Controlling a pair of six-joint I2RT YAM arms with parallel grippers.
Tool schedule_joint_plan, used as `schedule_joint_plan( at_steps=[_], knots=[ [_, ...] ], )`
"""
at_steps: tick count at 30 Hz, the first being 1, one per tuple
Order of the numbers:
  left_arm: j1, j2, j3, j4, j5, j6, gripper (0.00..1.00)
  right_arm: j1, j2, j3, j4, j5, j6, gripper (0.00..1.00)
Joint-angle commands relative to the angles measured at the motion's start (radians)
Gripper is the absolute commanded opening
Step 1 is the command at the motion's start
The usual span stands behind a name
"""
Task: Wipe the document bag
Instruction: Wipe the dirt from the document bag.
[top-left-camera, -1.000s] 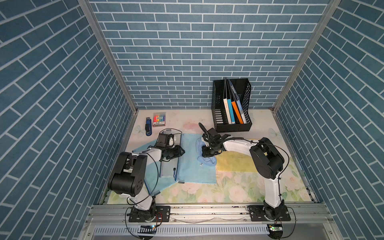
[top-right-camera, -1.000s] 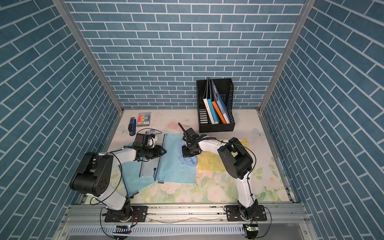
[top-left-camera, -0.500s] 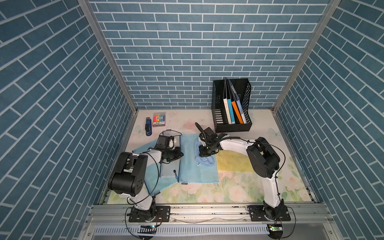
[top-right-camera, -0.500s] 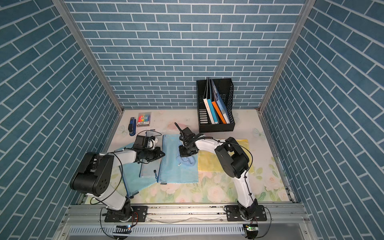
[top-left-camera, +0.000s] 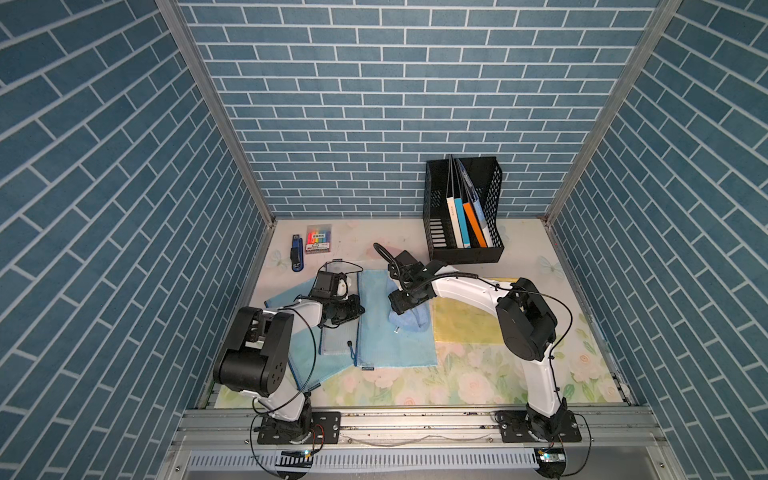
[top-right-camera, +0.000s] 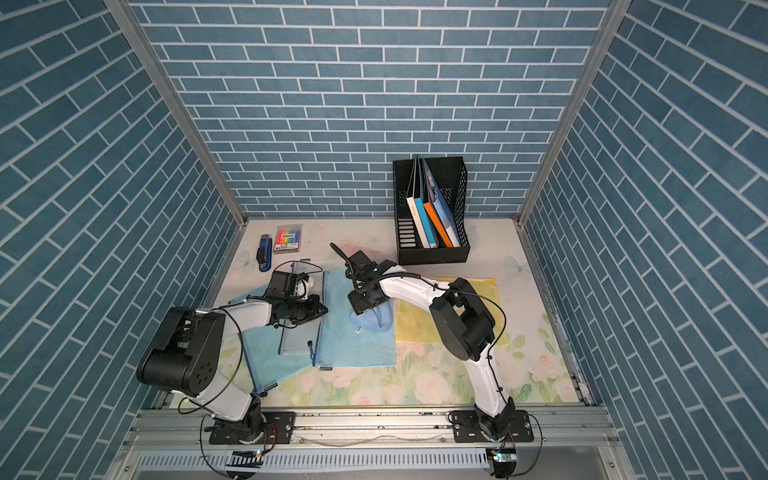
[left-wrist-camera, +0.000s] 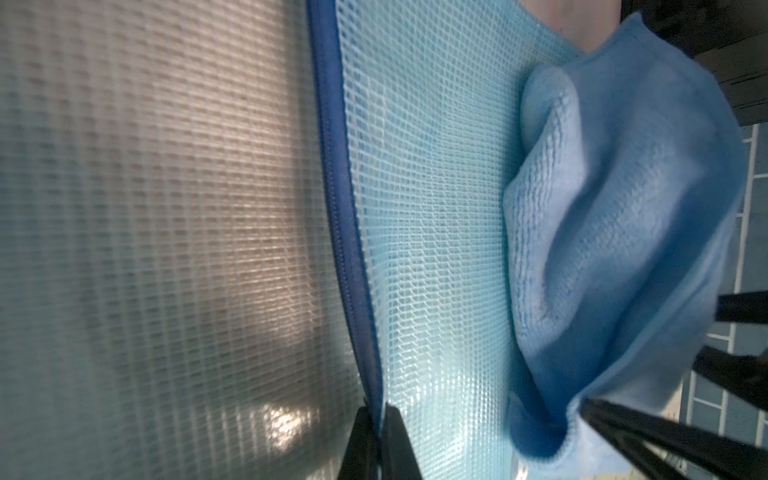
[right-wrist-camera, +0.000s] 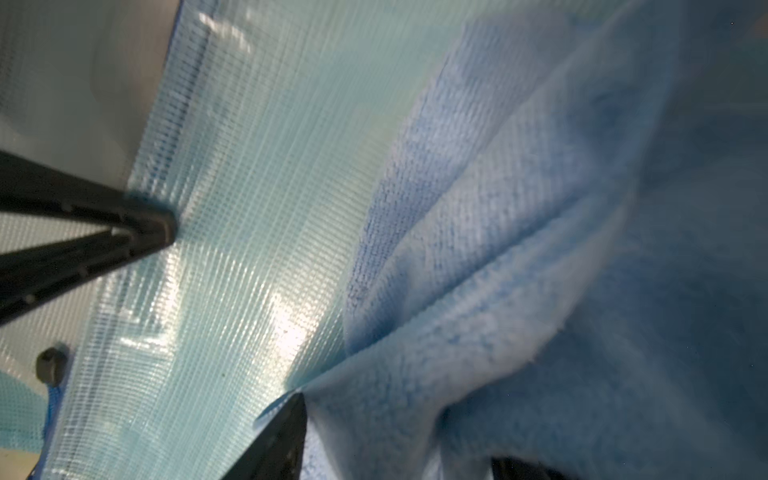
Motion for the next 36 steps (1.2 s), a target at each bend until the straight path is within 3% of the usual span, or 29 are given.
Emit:
schedule_joint_plan(
  at_steps=[1,6,9,12,19,23,27,36],
  knots=[
    [0.001,-0.023,-0.009,-0.03,-0.01,0.007,0.0,-0.035,-0.041,0.042,-0.036,0.051,-0.092,0.69],
    [0.001,-0.032,-0.001,-0.053,-0.017,-0.004,0.0,-0.073,-0.037,0.095,-0.088,-0.076,-0.208,0.69],
    [0.001,-0.054,-0.007,-0.054,-0.024,-0.007,0.0,-0.079,-0.035,0.099,-0.089,-0.056,-0.254,0.7],
    [0.001,-0.056,-0.006,-0.058,-0.028,-0.006,0.0,-0.105,-0.02,0.099,-0.054,-0.032,-0.233,0.71],
    [0.0,-0.029,-0.003,-0.056,-0.035,-0.003,0.0,-0.133,0.125,0.173,-0.006,-0.095,-0.178,0.92],
    [0.0,-0.032,-0.007,-0.046,-0.04,-0.006,0.0,-0.131,0.214,0.224,-0.007,-0.096,-0.138,0.9],
    [0.0,-0.034,-0.01,-0.04,-0.044,-0.01,0.0,-0.131,0.242,0.21,-0.024,-0.064,-0.119,0.79],
    [-0.004,-0.033,-0.02,-0.031,-0.026,-0.015,0.0,-0.106,0.173,0.119,0.086,-0.141,-0.115,0.35]
  ],
)
